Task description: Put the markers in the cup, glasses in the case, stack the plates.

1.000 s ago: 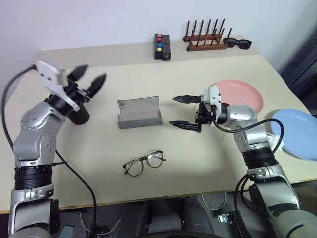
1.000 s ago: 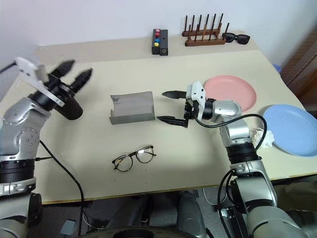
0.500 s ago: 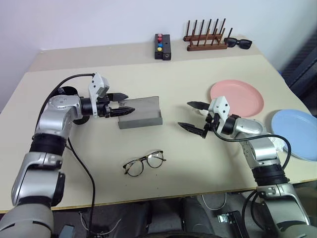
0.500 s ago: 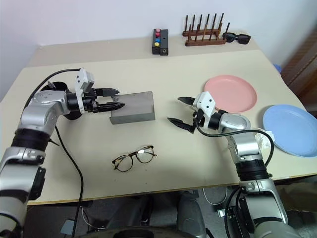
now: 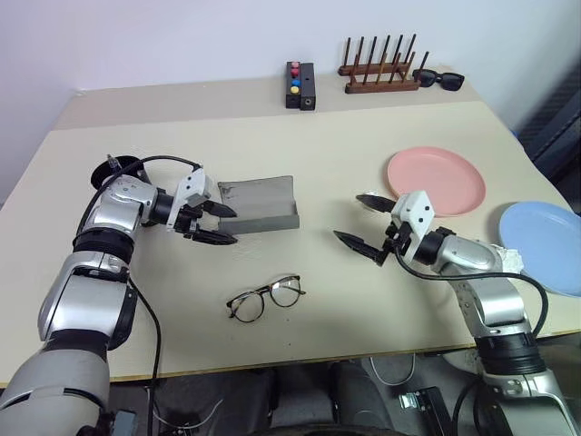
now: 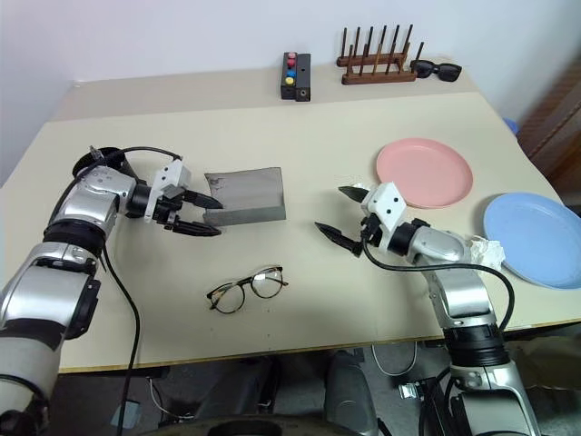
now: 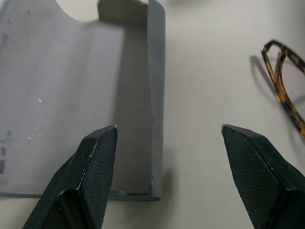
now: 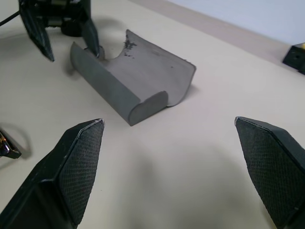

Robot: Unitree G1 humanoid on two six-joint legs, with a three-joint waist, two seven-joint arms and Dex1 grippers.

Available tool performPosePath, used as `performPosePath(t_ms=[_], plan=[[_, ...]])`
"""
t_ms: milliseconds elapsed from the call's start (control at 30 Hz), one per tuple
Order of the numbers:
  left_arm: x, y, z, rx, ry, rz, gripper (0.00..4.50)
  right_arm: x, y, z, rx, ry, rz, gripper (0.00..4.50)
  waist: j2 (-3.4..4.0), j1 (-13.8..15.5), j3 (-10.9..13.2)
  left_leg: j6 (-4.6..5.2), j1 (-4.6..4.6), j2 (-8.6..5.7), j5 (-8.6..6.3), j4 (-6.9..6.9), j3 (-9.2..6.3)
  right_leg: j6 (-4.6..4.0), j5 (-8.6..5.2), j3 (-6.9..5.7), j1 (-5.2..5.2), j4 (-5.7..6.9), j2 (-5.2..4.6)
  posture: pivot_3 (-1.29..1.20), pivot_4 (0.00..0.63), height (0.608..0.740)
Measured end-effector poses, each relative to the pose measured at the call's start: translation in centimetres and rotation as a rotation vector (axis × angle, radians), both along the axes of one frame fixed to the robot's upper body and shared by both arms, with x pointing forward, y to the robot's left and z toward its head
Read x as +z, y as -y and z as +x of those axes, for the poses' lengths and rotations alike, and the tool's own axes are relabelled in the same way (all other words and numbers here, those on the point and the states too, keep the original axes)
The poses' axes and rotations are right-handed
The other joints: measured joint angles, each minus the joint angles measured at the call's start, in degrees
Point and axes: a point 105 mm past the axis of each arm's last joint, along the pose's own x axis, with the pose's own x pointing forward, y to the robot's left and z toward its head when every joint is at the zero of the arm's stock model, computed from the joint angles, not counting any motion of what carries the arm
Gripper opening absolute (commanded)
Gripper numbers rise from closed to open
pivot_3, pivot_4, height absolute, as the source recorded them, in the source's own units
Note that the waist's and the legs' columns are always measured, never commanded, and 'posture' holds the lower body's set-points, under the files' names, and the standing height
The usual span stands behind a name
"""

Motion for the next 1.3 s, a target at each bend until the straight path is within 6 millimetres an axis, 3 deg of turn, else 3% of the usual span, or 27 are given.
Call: performPosePath(t_ms=[100, 267, 633, 1000, 1300], plan=[[-0.2, 0.2, 0.0, -0.012, 0.016, 0.015, 2.66, 0.3, 0.0, -0.1, -0.006, 0.012, 0.000, 4.50, -0.01, -0.1, 0.0, 0.00, 0.00, 0.00, 0.00, 0.00, 0.00, 0.01, 0.00, 0.00, 0.00, 0.03, 0.00, 0.00, 0.150, 0.740], [-0.3, 0.4, 0.1, -0.017, 0.028, 0.012, 0.10, 0.3, 0.1, -0.1, -0.015, 0.010, -0.002, 4.50, -0.01, -0.1, 0.0, 0.00, 0.00, 0.00, 0.00, 0.00, 0.00, 0.01, -0.01, 0.00, 0.00, 0.03, 0.00, 0.00, 0.150, 0.740], [0.3, 0.3, 0.1, -0.036, 0.072, 0.005, 0.05, 1.1, -0.1, 0.3, -0.006, 0.032, 0.004, 4.50, -0.04, -0.1, 0.0, 0.01, 0.00, 0.00, 0.00, 0.01, 0.00, 0.01, 0.00, 0.00, 0.00, 0.05, 0.00, 0.00, 0.150, 0.740], [3.7, 0.3, -0.5, -0.072, 0.159, -0.044, 0.05, 1.2, -0.2, 1.1, 0.004, 0.033, 0.007, 4.50, -0.03, -0.2, 0.0, 0.01, 0.00, 0.01, 0.00, 0.01, -0.02, 0.01, 0.00, 0.01, -0.01, 0.08, 0.00, 0.00, 0.150, 0.740], [2.6, 1.6, -3.0, -0.138, 0.115, -0.064, 0.05, 1.0, 0.0, 1.4, 0.003, 0.029, 0.009, 4.50, -0.03, -0.1, 0.0, 0.00, 0.00, 0.01, 0.00, 0.02, -0.02, 0.01, 0.00, 0.02, -0.01, 0.08, 0.00, 0.00, 0.150, 0.740]])
